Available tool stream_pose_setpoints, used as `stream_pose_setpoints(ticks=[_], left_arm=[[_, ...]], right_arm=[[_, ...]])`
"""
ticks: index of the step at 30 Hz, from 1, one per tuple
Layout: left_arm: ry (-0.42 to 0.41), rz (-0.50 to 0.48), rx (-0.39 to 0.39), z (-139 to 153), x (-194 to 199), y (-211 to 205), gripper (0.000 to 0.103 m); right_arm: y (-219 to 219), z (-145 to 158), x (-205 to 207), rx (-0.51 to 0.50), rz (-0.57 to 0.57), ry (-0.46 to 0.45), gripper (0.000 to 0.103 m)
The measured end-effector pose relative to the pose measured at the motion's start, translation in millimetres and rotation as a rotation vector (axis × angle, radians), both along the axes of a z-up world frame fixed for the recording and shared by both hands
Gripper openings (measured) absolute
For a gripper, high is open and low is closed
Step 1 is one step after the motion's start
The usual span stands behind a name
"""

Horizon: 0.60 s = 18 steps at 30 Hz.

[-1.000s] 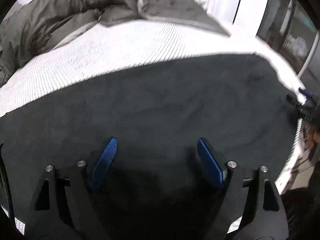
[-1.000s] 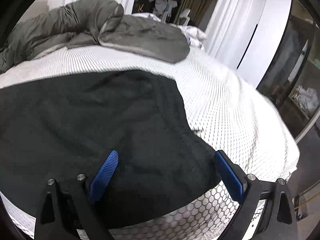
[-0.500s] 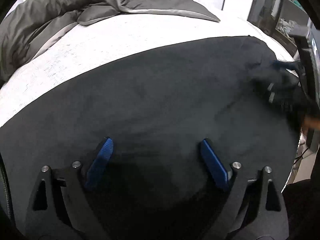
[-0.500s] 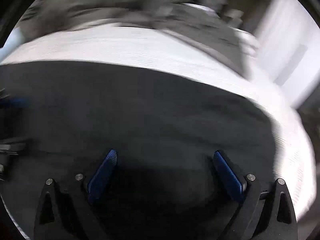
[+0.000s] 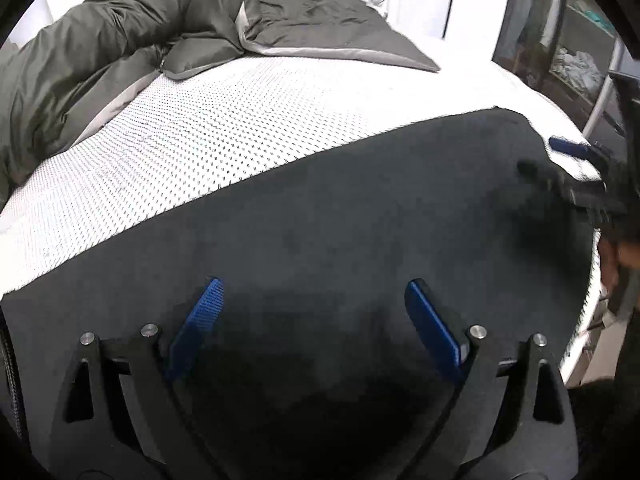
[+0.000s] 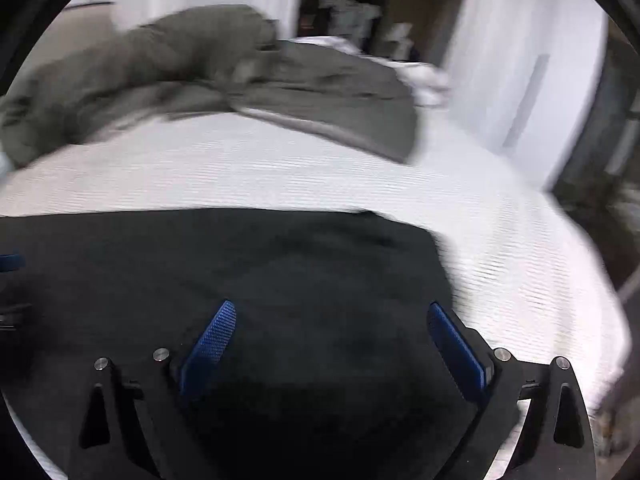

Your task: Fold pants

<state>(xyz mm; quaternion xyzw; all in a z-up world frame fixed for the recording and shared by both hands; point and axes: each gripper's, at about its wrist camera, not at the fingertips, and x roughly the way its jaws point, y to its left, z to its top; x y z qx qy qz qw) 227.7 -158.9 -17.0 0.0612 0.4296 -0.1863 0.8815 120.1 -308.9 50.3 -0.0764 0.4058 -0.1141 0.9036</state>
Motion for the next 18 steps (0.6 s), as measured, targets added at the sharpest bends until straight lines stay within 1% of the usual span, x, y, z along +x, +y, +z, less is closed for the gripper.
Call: stream_pose_setpoints(ticks=[2, 3, 4, 5, 6, 7, 8, 9, 10, 11, 12, 13, 14, 15, 16, 18], left_arm=[[0.016, -0.002, 0.011, -6.9, 12.1, -2.5, 0.091], [0.035, -0.005, 0.049, -14.6, 20.6, -3.9, 0.091], [0.046, -0.005, 0.071, -19.6, 24.2, -3.8, 0.091], [0.061, -0.003, 0.091, -26.3, 28.4, -3.1, 0.091], [0.073, 0.005, 0.077, -30.8, 30.9, 1.5, 0.092], [0.079, 0.012, 0.049, -32.3, 32.3, 6.1, 0.092], [0.088, 0.025, 0.019, -32.1, 34.6, 13.6, 0.092], [0.09, 0.038, 0.014, -31.8, 36.5, 18.2, 0.092], [0.089, 0.046, 0.015, -31.7, 36.6, 22.1, 0.092], [0.089, 0.056, 0.014, -33.0, 37.6, 23.9, 0.092], [0.091, 0.068, 0.009, -33.6, 38.9, 27.6, 0.092], [0.097, 0.083, -0.001, -34.4, 40.2, 31.4, 0.092], [0.099, 0.087, -0.004, -34.2, 41.0, 32.2, 0.092], [0.096, 0.093, -0.001, -33.1, 40.0, 32.7, 0.092], [0.093, 0.094, 0.003, -32.3, 45.3, 34.7, 0.091], [0.073, 0.103, 0.018, -24.9, 43.3, 35.7, 0.091]], right_arm=[[23.7, -16.0, 19.5, 0.078, 0.12, 0.072, 0.098], [34.8, -25.5, 27.9, 0.087, 0.165, 0.111, 0.098], [43.6, -39.1, 39.5, 0.066, 0.189, 0.17, 0.098], [47.9, -53.2, 47.3, 0.025, 0.194, 0.219, 0.098], [50.3, -61.6, 50.0, -0.021, 0.209, 0.239, 0.098], [44.5, -60.2, 49.8, -0.008, 0.211, 0.227, 0.098], [35.0, -56.5, 48.9, -0.007, 0.182, 0.221, 0.098], [17.7, -52.7, 46.4, -0.06, 0.11, 0.202, 0.098], [-4.7, -51.0, 43.3, -0.147, 0.008, 0.18, 0.098], [-19.5, -52.4, 45.8, -0.197, -0.062, 0.17, 0.098], [-43.6, -51.9, 43.0, -0.232, -0.162, 0.159, 0.098], [-64.1, -50.0, 39.3, -0.196, -0.225, 0.144, 0.098], [-78.7, -46.5, 34.5, -0.105, -0.241, 0.122, 0.098], [-85.5, -45.0, 29.4, -0.052, -0.241, 0.107, 0.098], [-87.2, -42.5, 25.5, -0.036, -0.236, 0.095, 0.098], [-76.1, -34.6, 22.2, -0.086, -0.225, 0.078, 0.098]])
